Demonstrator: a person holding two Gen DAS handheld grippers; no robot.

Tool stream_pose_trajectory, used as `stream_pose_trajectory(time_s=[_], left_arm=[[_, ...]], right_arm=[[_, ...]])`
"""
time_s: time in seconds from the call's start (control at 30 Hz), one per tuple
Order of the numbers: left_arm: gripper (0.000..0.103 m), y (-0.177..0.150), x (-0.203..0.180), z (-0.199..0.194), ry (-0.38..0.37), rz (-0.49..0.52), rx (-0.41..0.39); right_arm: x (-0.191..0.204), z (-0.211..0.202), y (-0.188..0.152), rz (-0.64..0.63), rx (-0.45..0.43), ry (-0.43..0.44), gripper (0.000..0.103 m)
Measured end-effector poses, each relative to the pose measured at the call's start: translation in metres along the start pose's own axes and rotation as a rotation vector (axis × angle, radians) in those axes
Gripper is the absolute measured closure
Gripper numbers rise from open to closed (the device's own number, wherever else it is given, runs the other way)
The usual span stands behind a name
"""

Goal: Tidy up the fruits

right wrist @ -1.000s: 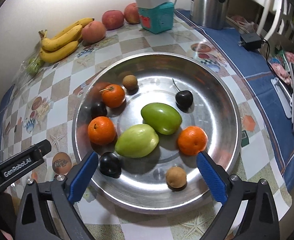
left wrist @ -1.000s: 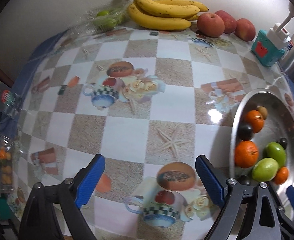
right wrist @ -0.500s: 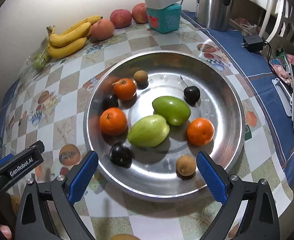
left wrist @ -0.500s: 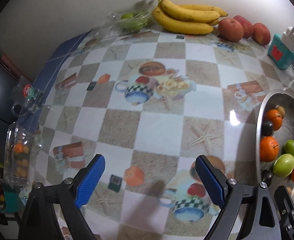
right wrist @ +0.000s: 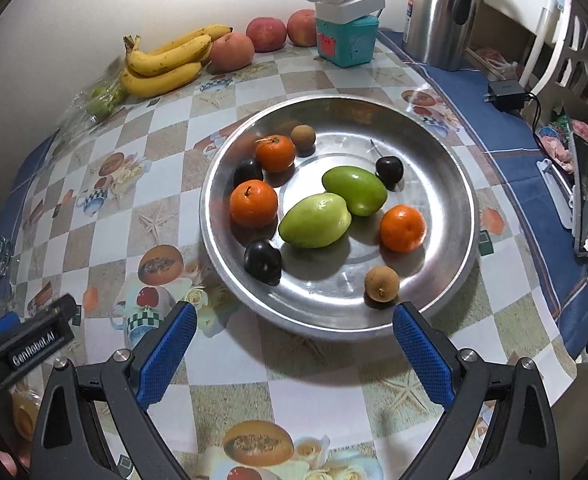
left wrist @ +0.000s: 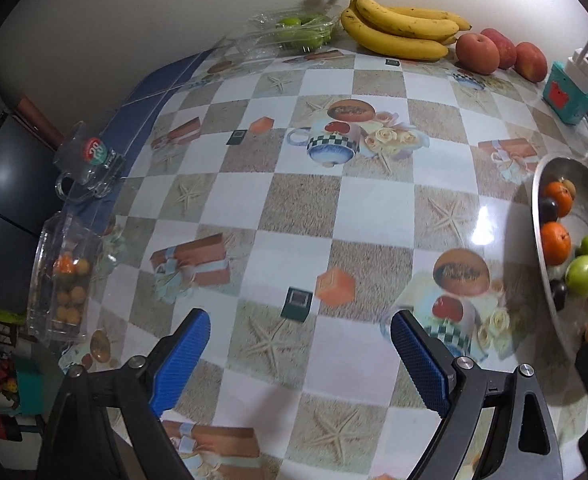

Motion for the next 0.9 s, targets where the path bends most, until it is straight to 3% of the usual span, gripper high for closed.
stream_pose_trajectory(time_s=[0.5,0.9], left_arm=[[0.009,-0.009,0.018,-0.030,-0.080,-0.059,-0.069],[0.009,-0.007,0.019,-0.033,-0.107,-0.075,-0.089]], right_arm=[[0.007,-0.021,-0.001,-0.031,-0.046,-0.031,0.004],[0.005,-0.018,-0.003,-0.026,-0.029,-0.030,0.004]])
Point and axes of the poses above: each gripper's, at about its wrist camera, not at the fingertips, and z roughly the way its jaws point, x to its left, y to its top, the point moved 10 cm from there along z, roughly the way its jaws point, and after that the axes turned 7 degrees about -z, right-handed, at the moved point
